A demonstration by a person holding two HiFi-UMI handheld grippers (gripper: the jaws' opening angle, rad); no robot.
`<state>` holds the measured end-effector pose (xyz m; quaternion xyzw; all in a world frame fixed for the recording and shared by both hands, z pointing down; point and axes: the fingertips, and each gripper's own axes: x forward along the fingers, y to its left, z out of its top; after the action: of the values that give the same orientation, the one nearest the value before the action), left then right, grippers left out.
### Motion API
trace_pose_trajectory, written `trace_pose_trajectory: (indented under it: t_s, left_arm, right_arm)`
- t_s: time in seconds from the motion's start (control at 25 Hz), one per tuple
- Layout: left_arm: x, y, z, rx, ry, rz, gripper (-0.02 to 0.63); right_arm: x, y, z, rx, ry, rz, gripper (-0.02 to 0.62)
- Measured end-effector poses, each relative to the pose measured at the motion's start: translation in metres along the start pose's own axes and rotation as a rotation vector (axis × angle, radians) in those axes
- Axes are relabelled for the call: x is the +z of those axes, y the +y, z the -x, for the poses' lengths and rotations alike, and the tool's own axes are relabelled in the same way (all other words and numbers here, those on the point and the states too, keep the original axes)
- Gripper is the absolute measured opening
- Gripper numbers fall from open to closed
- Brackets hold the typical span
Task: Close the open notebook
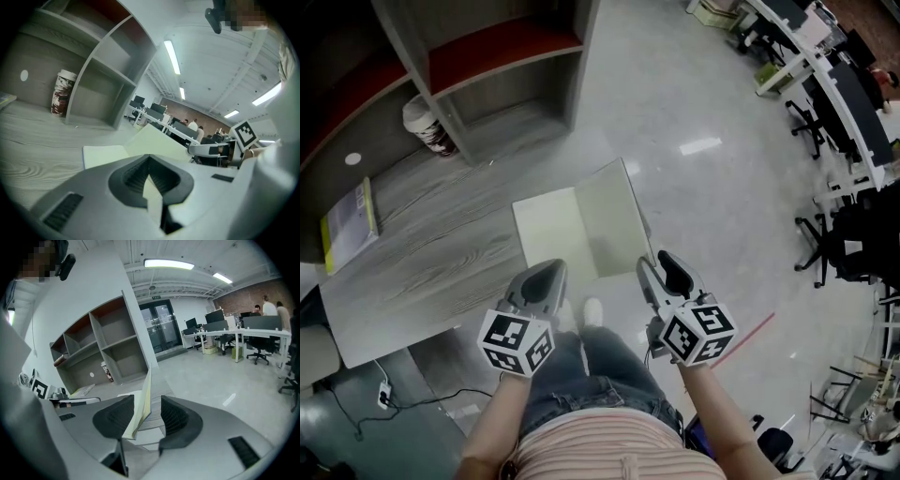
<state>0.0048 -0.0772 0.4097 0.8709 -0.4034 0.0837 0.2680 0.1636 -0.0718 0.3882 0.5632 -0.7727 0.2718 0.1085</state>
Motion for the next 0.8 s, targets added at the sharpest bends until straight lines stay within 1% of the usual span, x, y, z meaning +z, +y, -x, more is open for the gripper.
trace_pose_trajectory:
  t_s: [0.16, 0.36, 0.4, 0.64, 0.8]
  left_arm:
    - [0.000, -0.003, -0.008, -0.006, 0.007, 0.006, 0.012]
    - [-0.006, 0.001, -0.014, 0.002, 0.026, 0.028, 0.012]
    - [-0.007, 0.002, -0.016, 0.004, 0.028, 0.031, 0.012]
    - [-0.012, 0.006, -0.020, 0.016, 0.042, 0.050, 0.012]
    - [-0.017, 0.010, -0.022, 0.028, 0.057, 0.056, 0.012]
  right_arm:
    - [-0.002, -0.005, -0.007, 0.015, 0.033, 0.034, 0.150]
    - [-0.005, -0.012, -0.014, 0.016, 0.065, 0.045, 0.071]
    - [-0.005, -0.013, -0.015, 0.019, 0.067, 0.039, 0.063]
    - [-0.011, -0.027, -0.019, 0.022, 0.092, -0.018, 0.051]
    - [-0.011, -0.027, -0.020, 0.042, 0.098, -0.029, 0.046]
